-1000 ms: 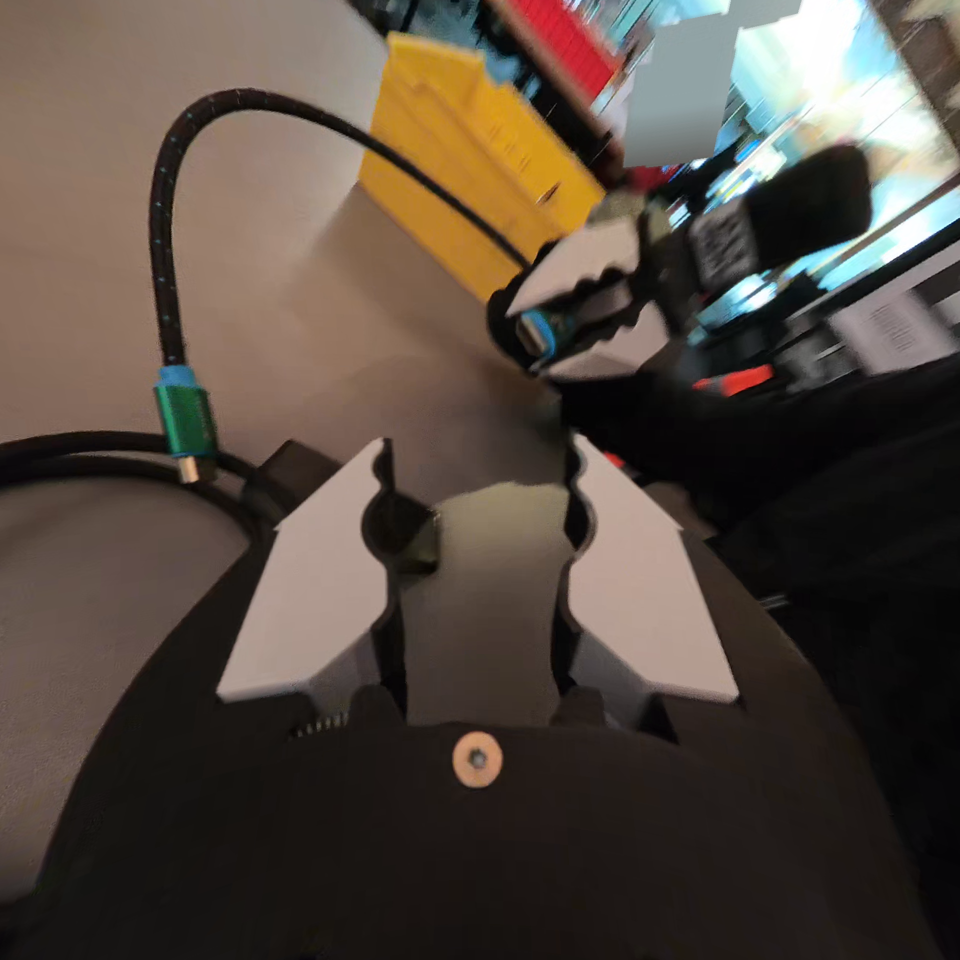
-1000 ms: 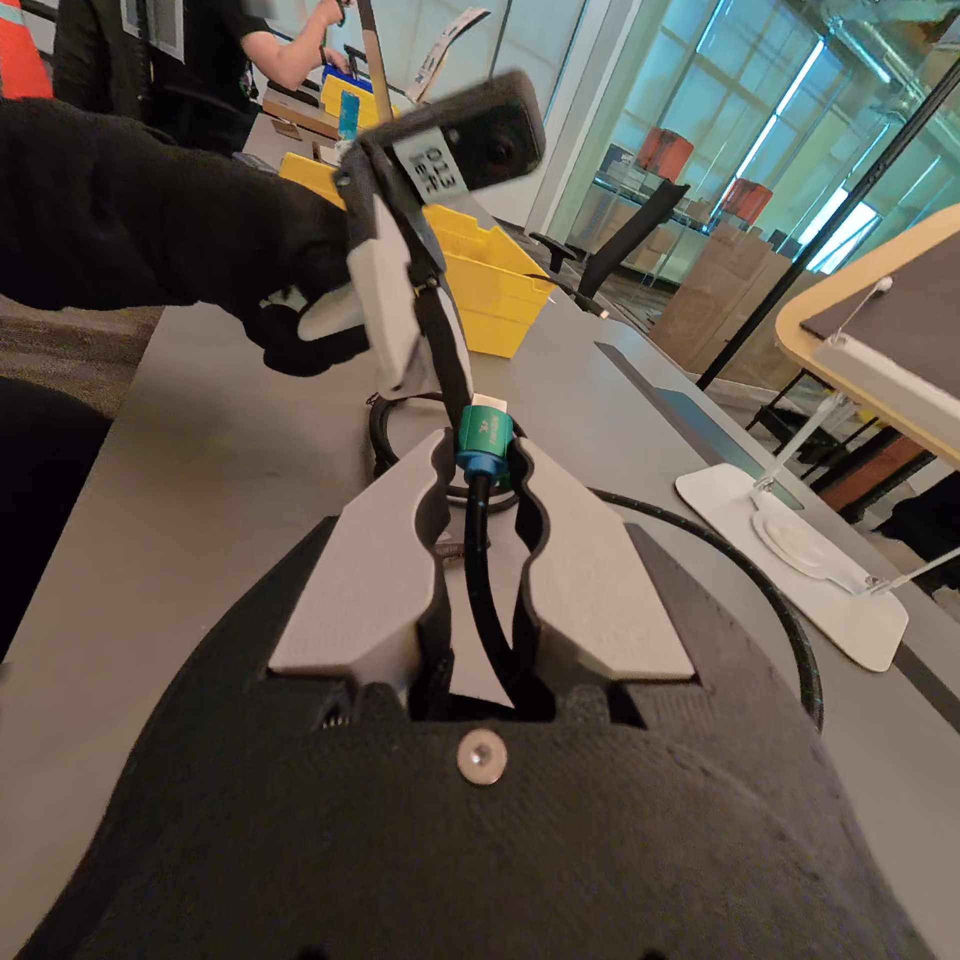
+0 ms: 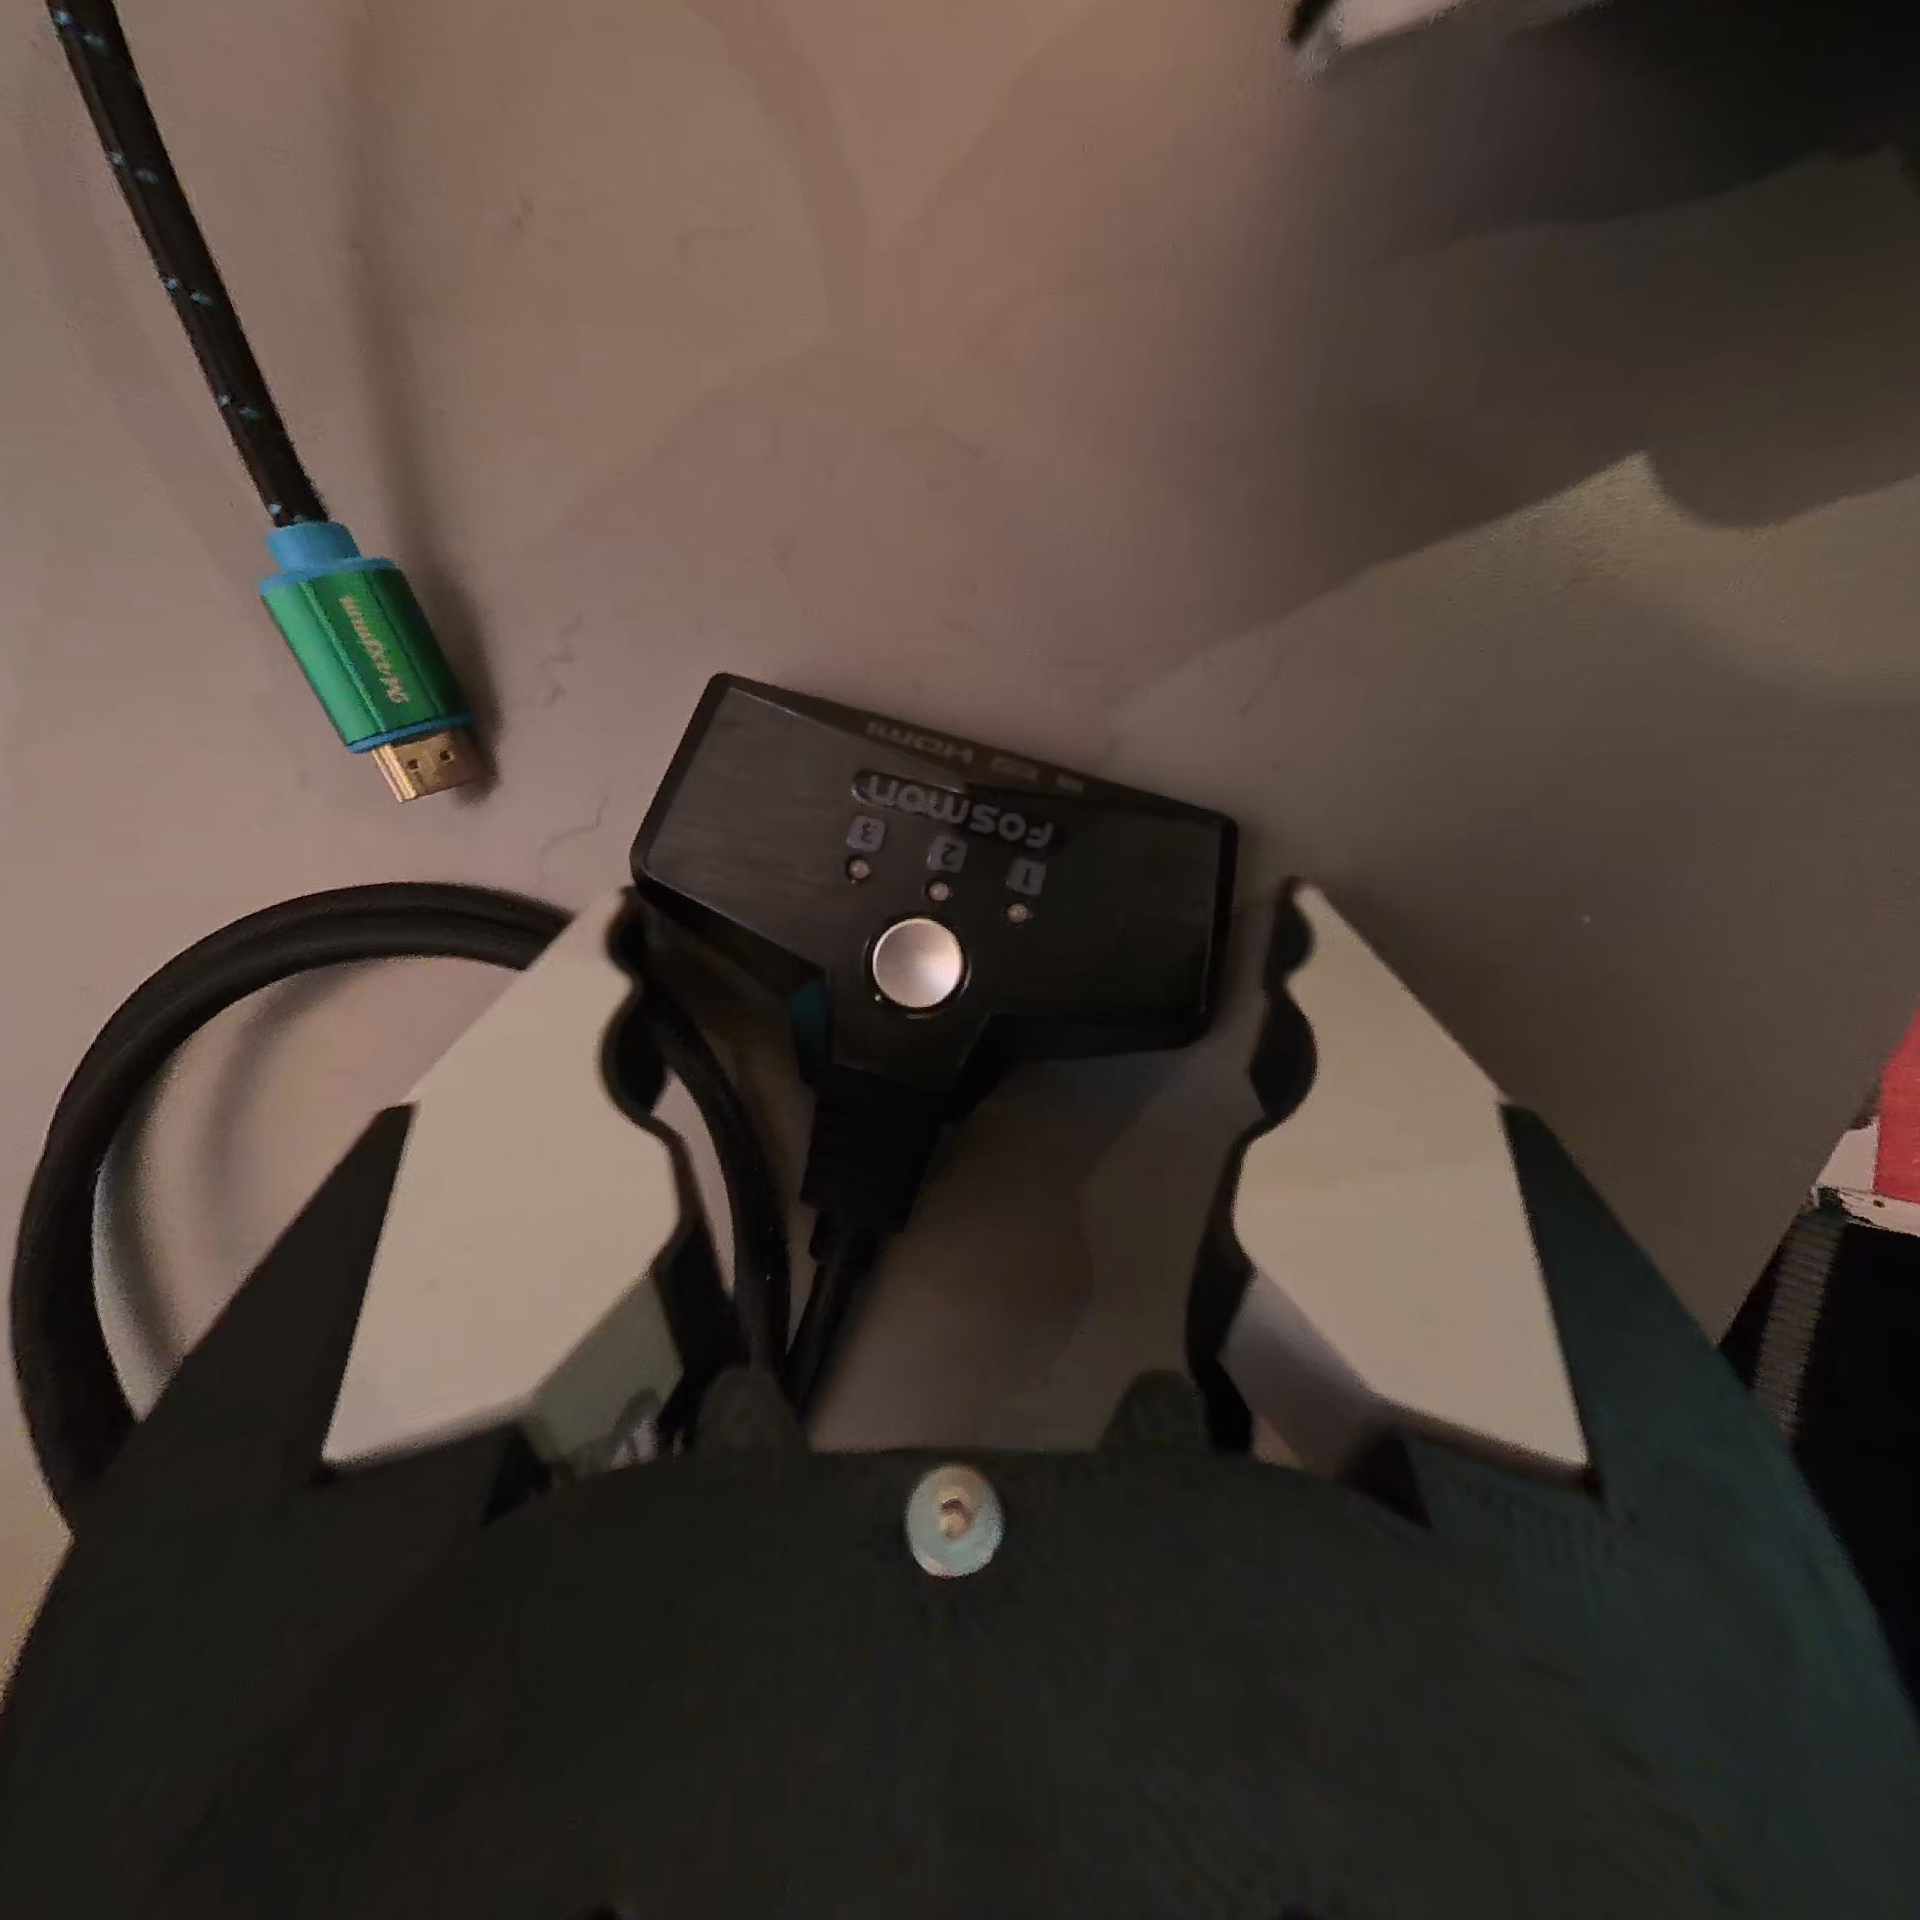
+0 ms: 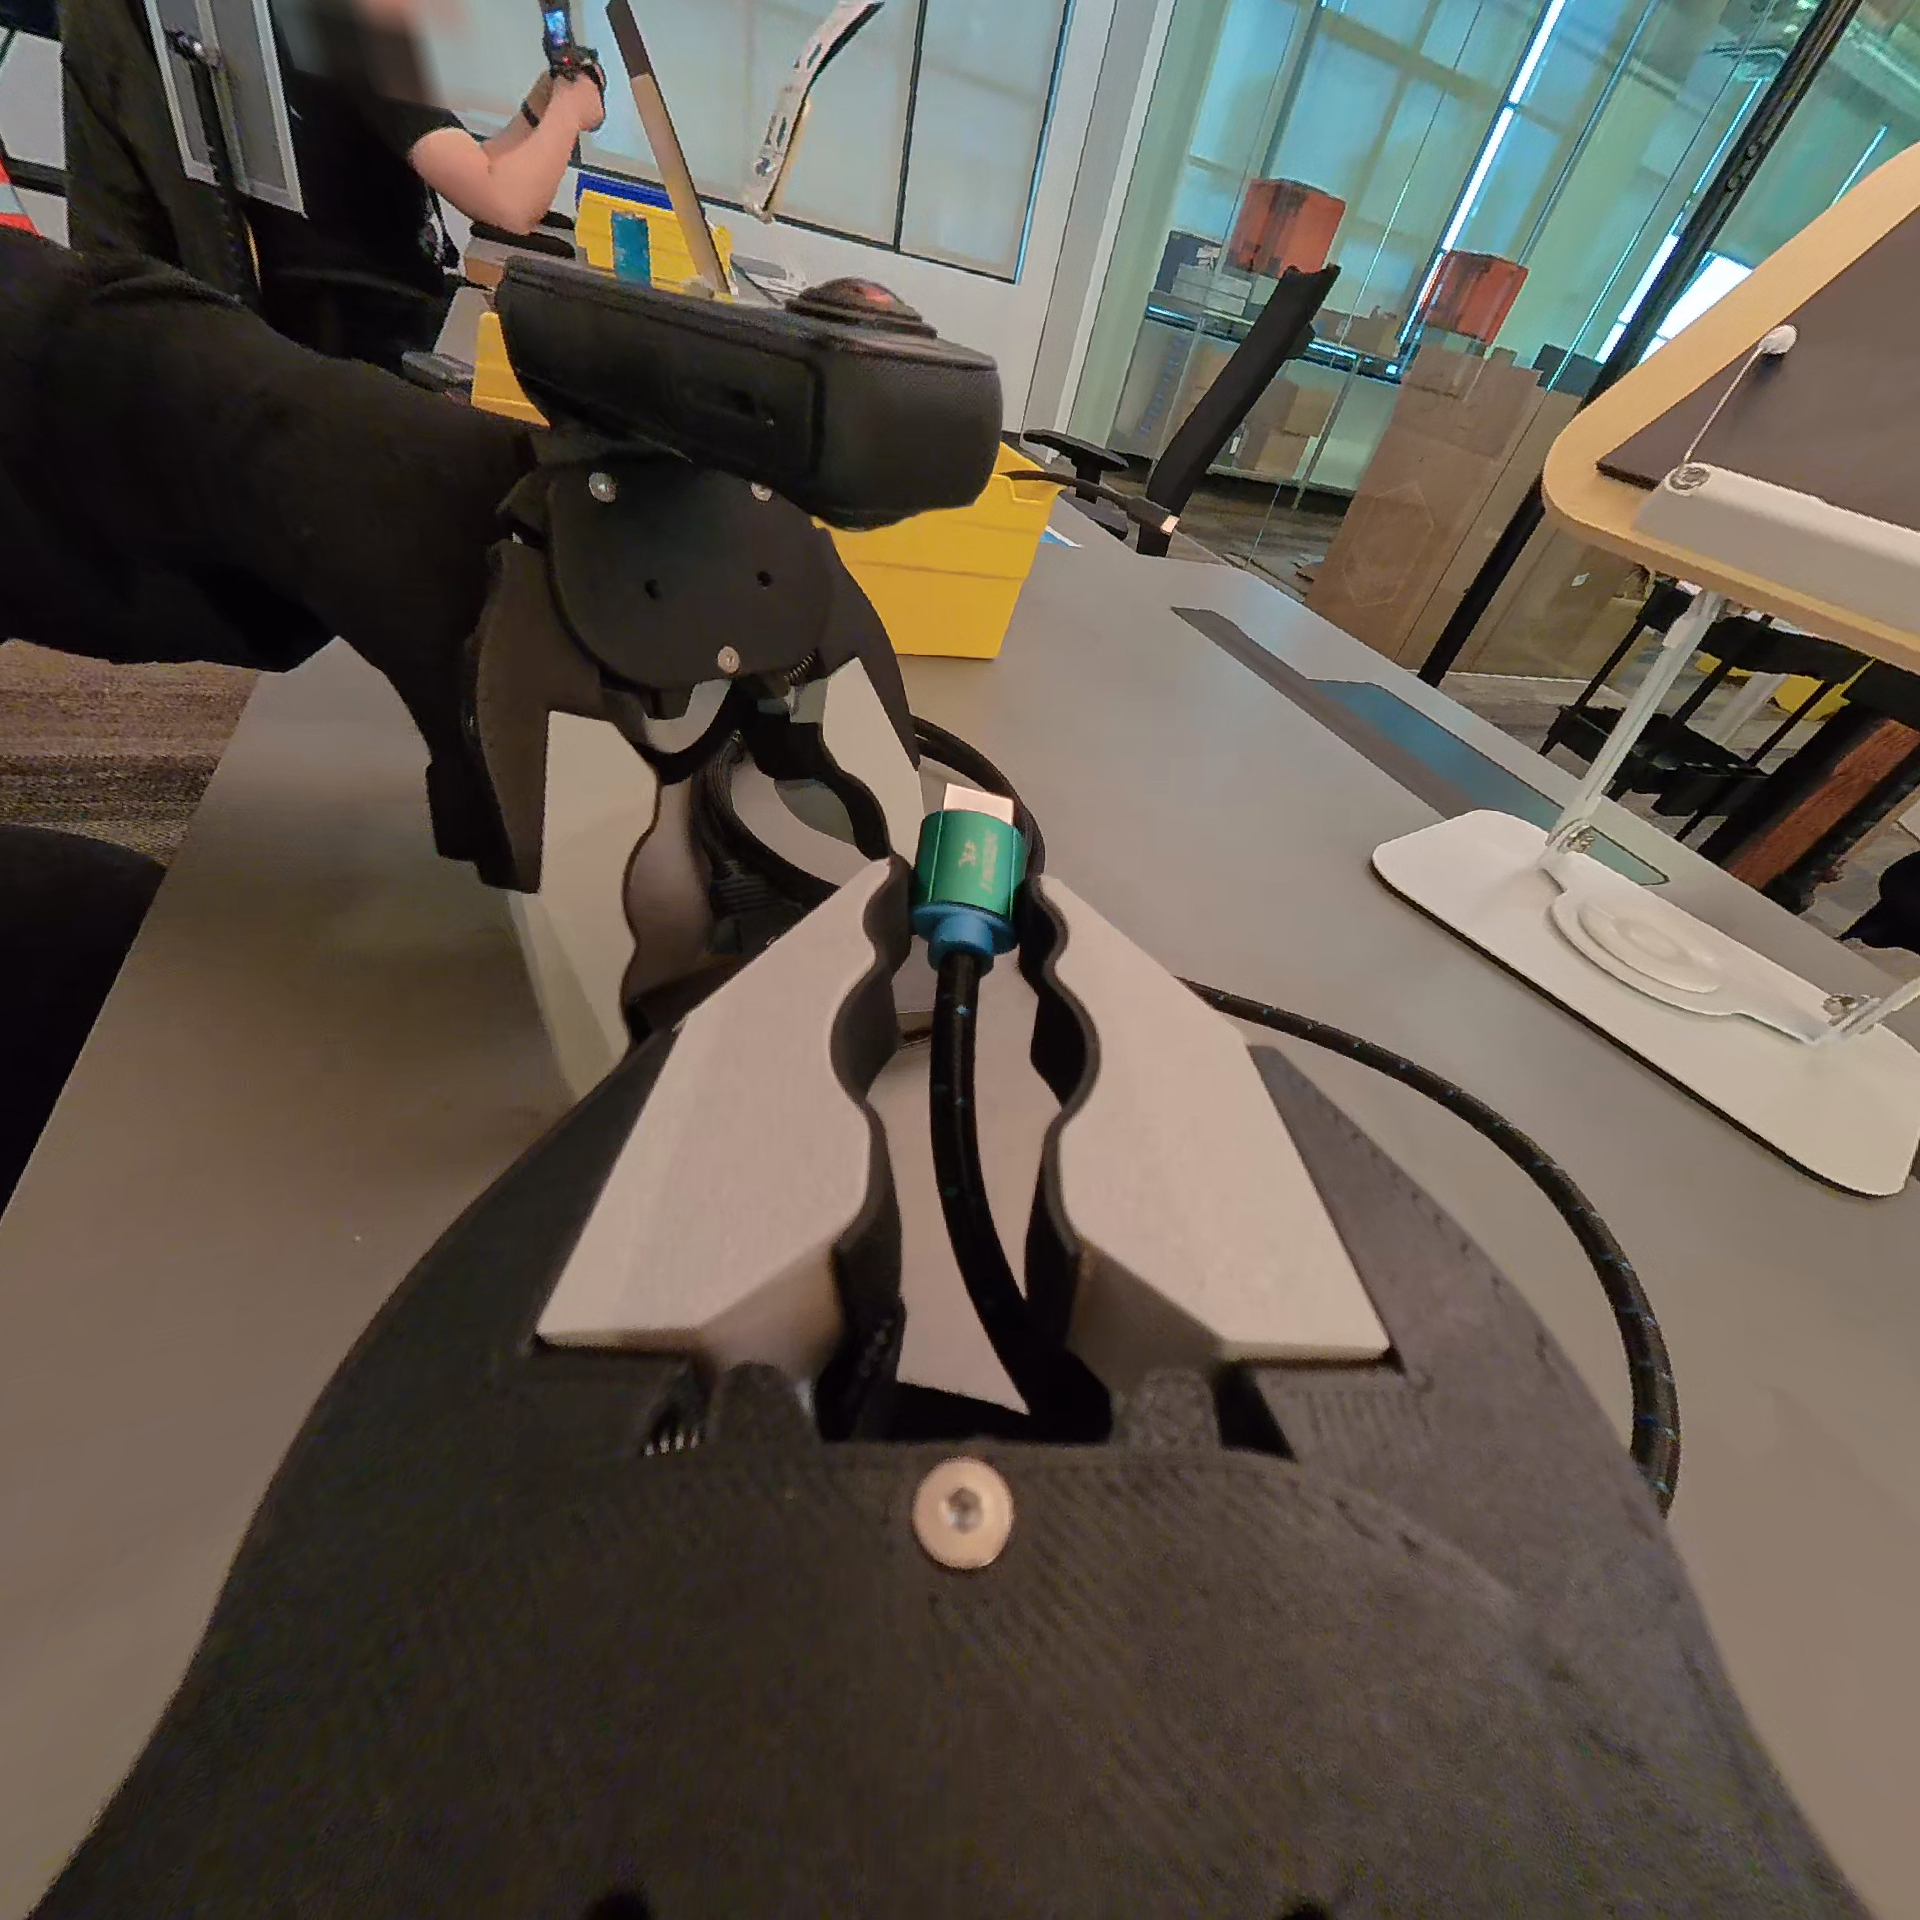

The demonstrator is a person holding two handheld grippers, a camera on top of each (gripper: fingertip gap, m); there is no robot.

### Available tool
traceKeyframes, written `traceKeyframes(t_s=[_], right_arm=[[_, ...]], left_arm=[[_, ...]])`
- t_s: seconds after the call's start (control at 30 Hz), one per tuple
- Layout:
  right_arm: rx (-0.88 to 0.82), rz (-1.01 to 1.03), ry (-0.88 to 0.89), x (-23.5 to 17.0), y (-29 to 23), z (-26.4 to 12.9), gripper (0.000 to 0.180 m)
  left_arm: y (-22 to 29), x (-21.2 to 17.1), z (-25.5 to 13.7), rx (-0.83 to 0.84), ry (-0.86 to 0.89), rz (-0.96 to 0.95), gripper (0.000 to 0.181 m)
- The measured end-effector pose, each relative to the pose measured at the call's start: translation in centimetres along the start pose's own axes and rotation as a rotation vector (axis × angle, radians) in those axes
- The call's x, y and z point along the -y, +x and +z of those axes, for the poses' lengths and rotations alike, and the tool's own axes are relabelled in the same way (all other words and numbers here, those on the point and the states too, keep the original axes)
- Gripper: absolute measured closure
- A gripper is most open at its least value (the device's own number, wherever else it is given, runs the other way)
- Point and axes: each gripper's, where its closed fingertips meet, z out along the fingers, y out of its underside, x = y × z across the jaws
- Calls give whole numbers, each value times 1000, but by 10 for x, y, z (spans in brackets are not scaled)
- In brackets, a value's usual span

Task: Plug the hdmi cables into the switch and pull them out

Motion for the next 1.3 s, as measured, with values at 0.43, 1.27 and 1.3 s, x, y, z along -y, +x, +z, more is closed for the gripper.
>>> traceKeyframes(t_s=[0.43, 1.27, 1.3], right_arm=[[29, 8, -14, -4, -4, 2, 163], [228, 6, -150, -28, -42, 17, 162], [231, 7, -153, -29, -42, 18, 162]], left_arm=[[-5, -7, -11, -25, 50, -54, 97], [-11, 4, -43, -192, 218, -161, 99], [-10, 4, -44, -187, 220, -149, 99]])
